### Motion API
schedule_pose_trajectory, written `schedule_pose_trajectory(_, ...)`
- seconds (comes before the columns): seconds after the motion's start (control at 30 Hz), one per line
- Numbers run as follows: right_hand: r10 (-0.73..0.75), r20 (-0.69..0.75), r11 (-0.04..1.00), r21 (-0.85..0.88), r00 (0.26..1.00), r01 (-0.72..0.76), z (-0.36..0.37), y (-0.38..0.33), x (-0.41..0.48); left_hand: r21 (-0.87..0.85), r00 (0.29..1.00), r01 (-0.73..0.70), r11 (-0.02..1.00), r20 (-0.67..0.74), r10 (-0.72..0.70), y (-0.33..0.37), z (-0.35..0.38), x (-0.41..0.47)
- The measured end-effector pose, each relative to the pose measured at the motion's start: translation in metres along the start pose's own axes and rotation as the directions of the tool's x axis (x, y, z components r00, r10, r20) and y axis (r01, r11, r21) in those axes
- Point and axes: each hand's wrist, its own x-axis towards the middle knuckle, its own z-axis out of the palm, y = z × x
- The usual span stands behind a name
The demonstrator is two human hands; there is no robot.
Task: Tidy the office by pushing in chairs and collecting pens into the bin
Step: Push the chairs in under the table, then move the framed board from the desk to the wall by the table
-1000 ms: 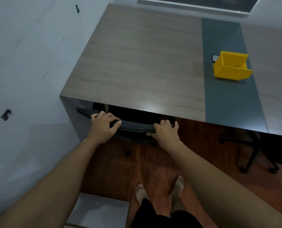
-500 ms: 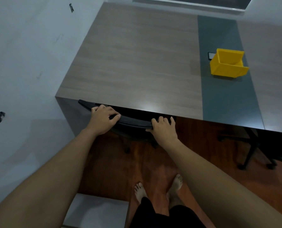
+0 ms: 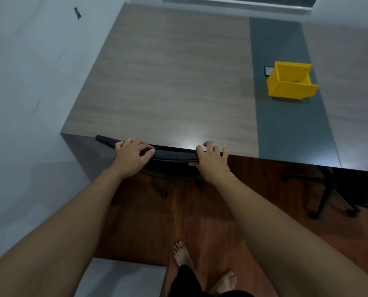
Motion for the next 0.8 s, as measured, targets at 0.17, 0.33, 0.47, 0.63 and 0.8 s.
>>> schedule_pose_trajectory(0.17,-0.034,0.045,0.997,0.067,0.998,0.031,-0.013,0.024,-0.008,0.022,0.995,0.025,0.999,0.094,-0.027,0.028,-0.015,0.002)
schedule_pose_trajectory(0.33,0.016,0.025,0.996,0.088,1.000,-0.018,-0.026,0.076,-0.036,-0.092,0.997,-0.043,0.995,0.055,0.048,0.073,-0.010,-0.009)
schedule_pose_trajectory(0.47,0.068,-0.001,0.992,0.107,0.998,-0.067,-0.039,0.130,-0.064,-0.139,0.992,-0.105,0.985,0.060,0.115,0.123,-0.003,-0.014)
schedule_pose_trajectory(0.63,0.126,-0.053,0.983,0.142,0.991,-0.117,-0.055,0.203,-0.101,-0.135,0.985,-0.159,0.978,0.040,0.166,0.198,0.013,-0.022)
schedule_pose_trajectory(0.8,0.151,-0.068,0.972,0.193,0.986,-0.135,-0.068,0.282,-0.139,-0.143,0.982,-0.189,0.972,-0.008,0.190,0.278,0.032,-0.034)
